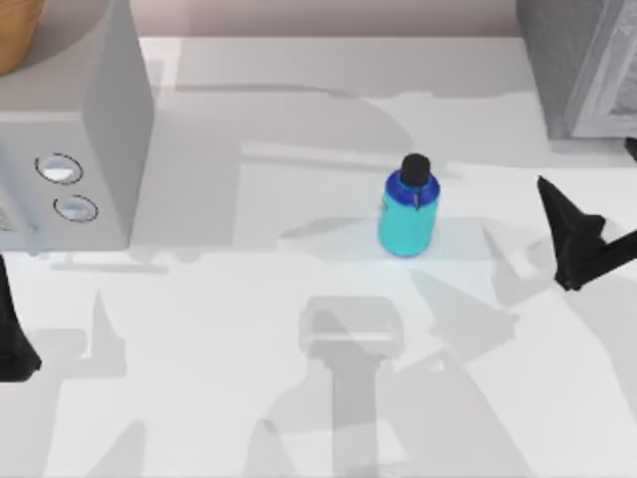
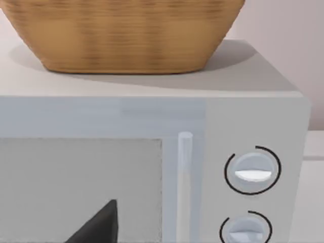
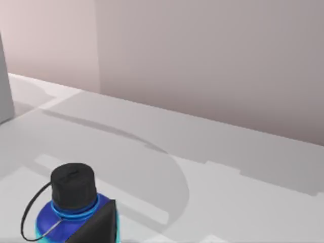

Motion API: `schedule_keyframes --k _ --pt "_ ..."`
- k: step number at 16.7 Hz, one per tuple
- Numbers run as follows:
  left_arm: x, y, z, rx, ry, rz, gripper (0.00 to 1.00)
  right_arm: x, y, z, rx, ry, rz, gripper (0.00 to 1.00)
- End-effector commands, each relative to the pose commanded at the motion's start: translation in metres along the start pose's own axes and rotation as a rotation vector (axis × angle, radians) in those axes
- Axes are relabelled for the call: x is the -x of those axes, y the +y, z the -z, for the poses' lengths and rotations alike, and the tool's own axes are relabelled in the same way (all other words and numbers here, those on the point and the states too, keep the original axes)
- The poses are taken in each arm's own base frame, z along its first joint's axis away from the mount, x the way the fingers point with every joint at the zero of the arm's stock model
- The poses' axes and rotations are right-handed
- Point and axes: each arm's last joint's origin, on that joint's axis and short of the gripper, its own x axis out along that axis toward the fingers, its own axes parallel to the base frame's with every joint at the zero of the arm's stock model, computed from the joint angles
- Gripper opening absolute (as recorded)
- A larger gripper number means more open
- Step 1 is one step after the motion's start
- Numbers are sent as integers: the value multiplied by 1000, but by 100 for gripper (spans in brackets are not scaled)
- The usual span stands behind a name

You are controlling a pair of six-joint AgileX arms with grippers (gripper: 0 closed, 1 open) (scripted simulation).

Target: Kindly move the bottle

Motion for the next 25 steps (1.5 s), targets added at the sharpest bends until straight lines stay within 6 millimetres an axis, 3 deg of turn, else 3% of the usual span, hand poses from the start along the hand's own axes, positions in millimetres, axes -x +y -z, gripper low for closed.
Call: schedule_keyframes --k 5,11,19,25 --pt "0 0 0 0 0 0 100 -36 9 52 2 27 -158 100" --pt "0 0 0 0 0 0 100 -50 23 97 6 33 -285 100" --pt "0 0 0 0 0 0 100 -54 25 101 6 36 -292 100" --pt "0 0 0 0 0 0 100 -110 39 105 7 32 -297 100"
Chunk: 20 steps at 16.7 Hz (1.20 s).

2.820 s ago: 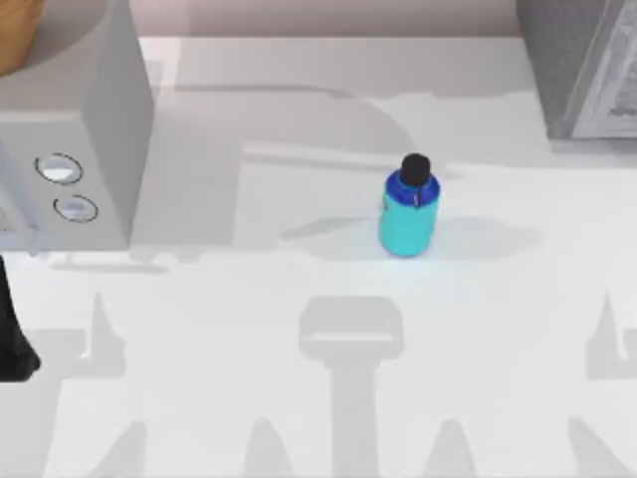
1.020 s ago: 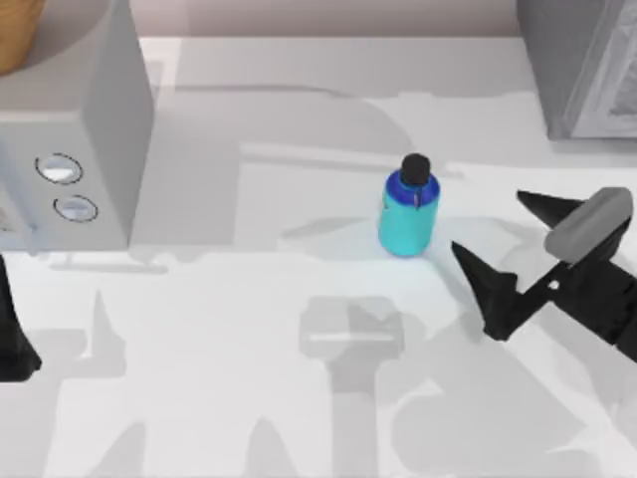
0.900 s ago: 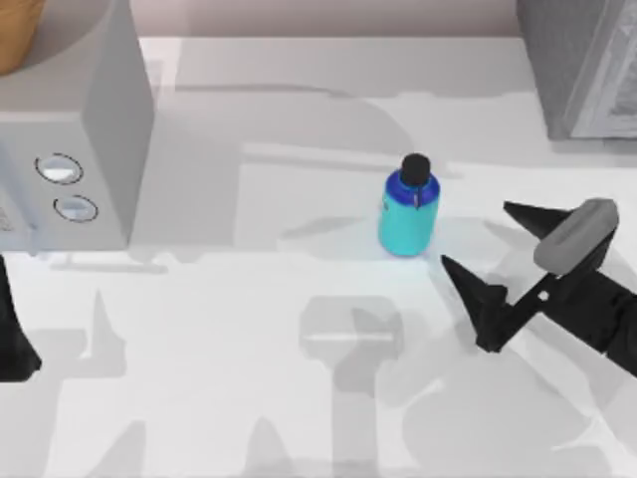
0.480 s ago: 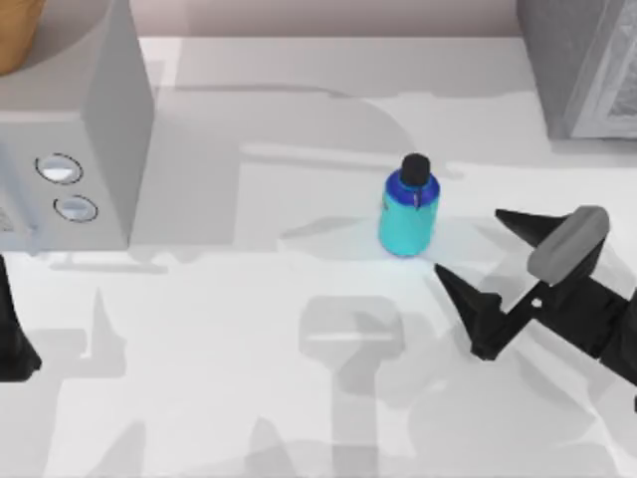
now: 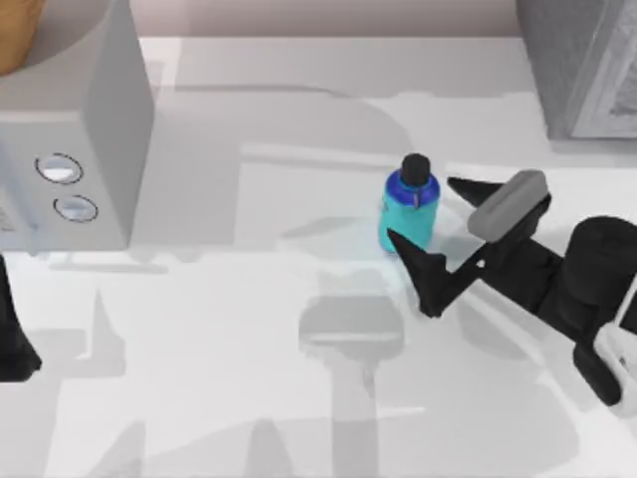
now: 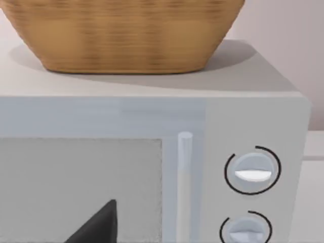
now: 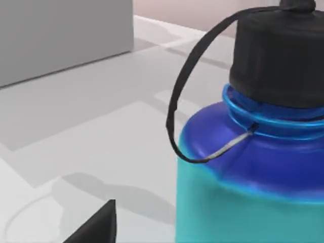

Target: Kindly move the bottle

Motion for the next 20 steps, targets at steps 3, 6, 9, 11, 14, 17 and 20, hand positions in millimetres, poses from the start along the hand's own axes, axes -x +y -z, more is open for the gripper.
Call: schedule_keyframes --k 3,6,9,11,14,17,20 --pt "0 0 0 0 0 0 100 -30 2 -1 0 -1 0 100" --pt "0 0 0 0 0 0 100 -39 4 -2 0 1 0 100" --pt "0 0 0 0 0 0 100 -39 4 -2 0 1 0 100" --pt "0 0 0 0 0 0 100 -39 4 -2 0 1 0 85" --pt "0 0 0 0 0 0 100 -39 4 -2 0 1 0 62" --pt "0 0 0 0 0 0 100 -39 4 -2 0 1 0 40" --pt "0 0 0 0 0 0 100 -39 4 -2 0 1 0 17"
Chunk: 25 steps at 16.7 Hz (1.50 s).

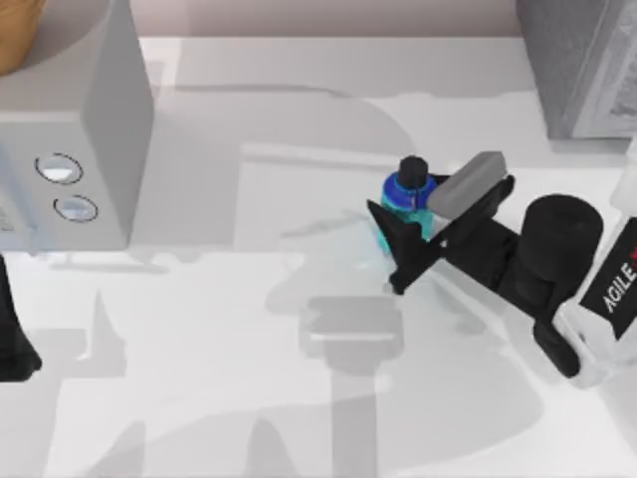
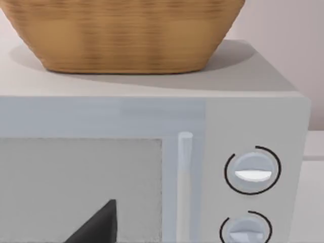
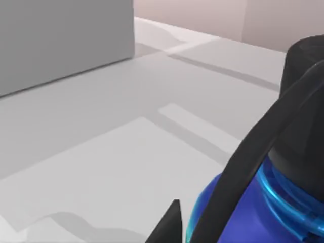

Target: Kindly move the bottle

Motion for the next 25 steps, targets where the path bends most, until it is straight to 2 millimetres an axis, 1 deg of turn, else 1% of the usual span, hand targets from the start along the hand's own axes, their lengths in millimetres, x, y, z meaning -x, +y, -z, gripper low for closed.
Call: schedule_keyframes --k 2,3,12,14,16,18,20,22,23,25 --pt "0 0 0 0 0 0 100 0 0 0 0 0 0 2" --pt "0 0 0 0 0 0 100 0 0 0 0 0 0 0" --pt "0 0 0 0 0 0 100 1 -2 0 0 0 3 0" --pt "0 0 0 0 0 0 100 4 -12 0 3 7 2 0" --pt "0 0 0 0 0 0 100 14 -35 1 6 28 -1 0" --pt "0 0 0 0 0 0 100 35 -70 4 2 59 -3 0" --pt "0 0 0 0 0 0 100 68 -111 6 -9 84 1 0" --pt "0 0 0 0 0 0 100 114 -151 7 -26 92 10 0" --pt "0 0 0 0 0 0 100 139 -168 7 -33 88 15 0" --pt "0 0 0 0 0 0 100 189 -193 4 -41 66 23 0"
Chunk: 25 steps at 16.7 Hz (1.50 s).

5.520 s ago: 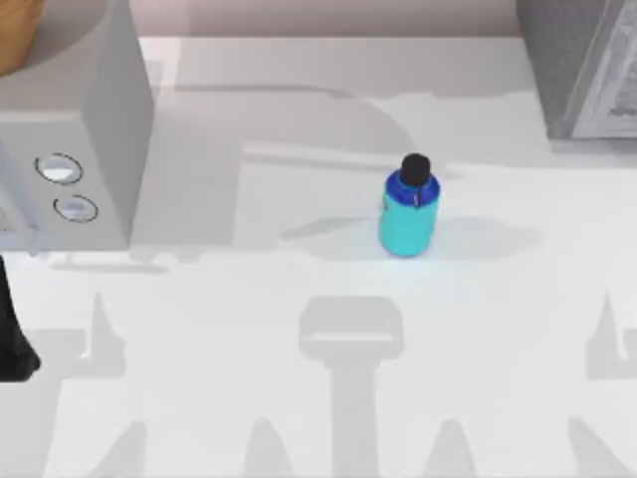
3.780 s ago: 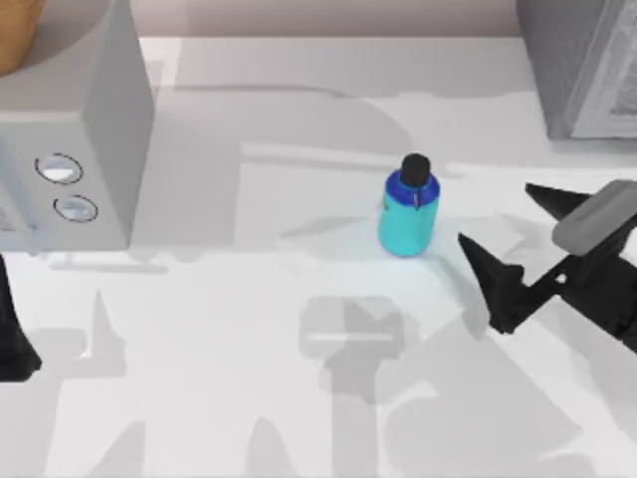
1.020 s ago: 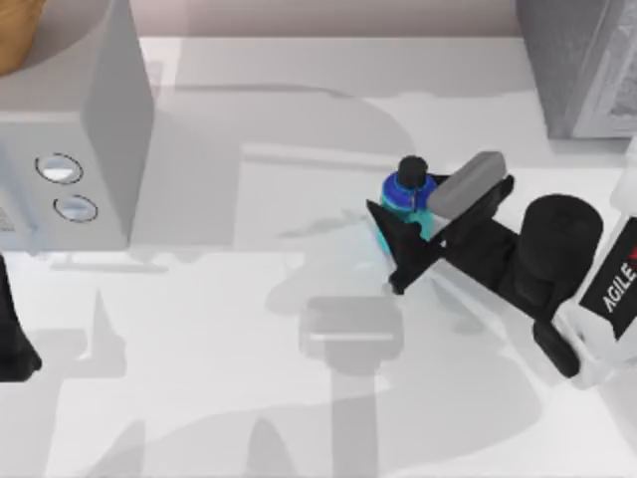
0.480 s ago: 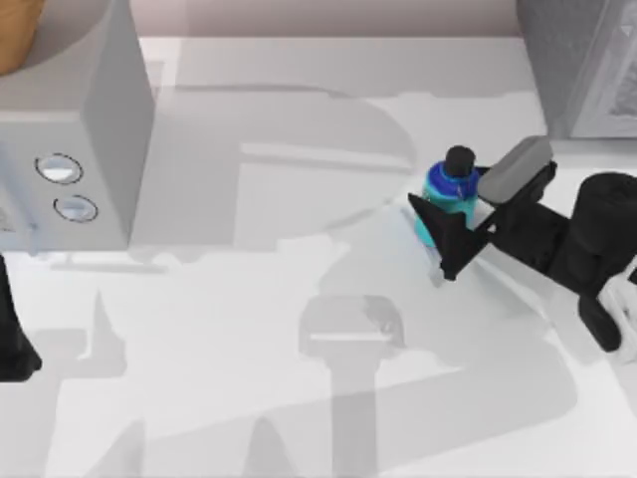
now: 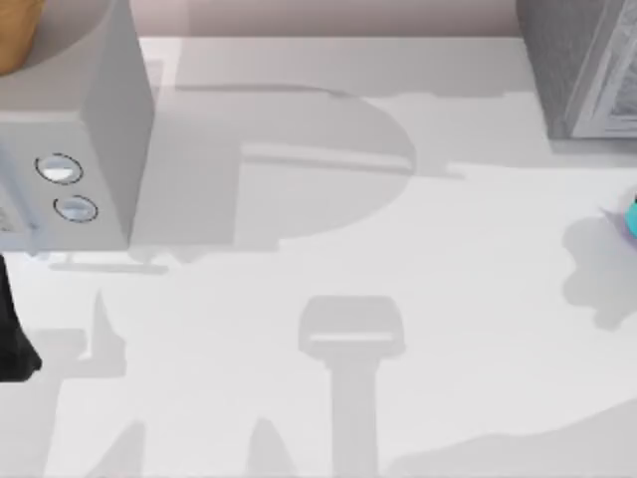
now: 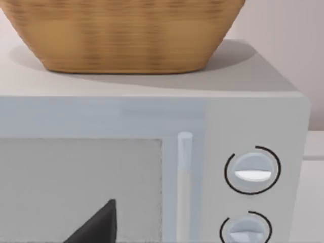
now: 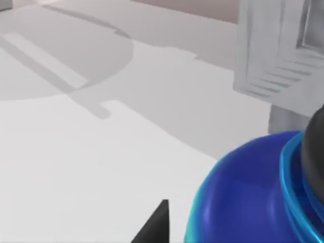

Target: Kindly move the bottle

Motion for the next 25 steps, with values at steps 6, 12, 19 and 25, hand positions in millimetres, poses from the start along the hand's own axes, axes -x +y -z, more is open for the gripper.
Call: schedule_keyframes --k 6,12,19,25 --pt "0 0 0 0 0 0 100 84 -22 -10 23 -70 12 0" --pt "0 0 0 0 0 0 100 80 -24 -8 18 -69 8 0" --pt "0 0 0 0 0 0 100 32 -23 13 30 -71 11 0" --pt "0 0 0 0 0 0 100 25 -22 15 24 -71 13 8"
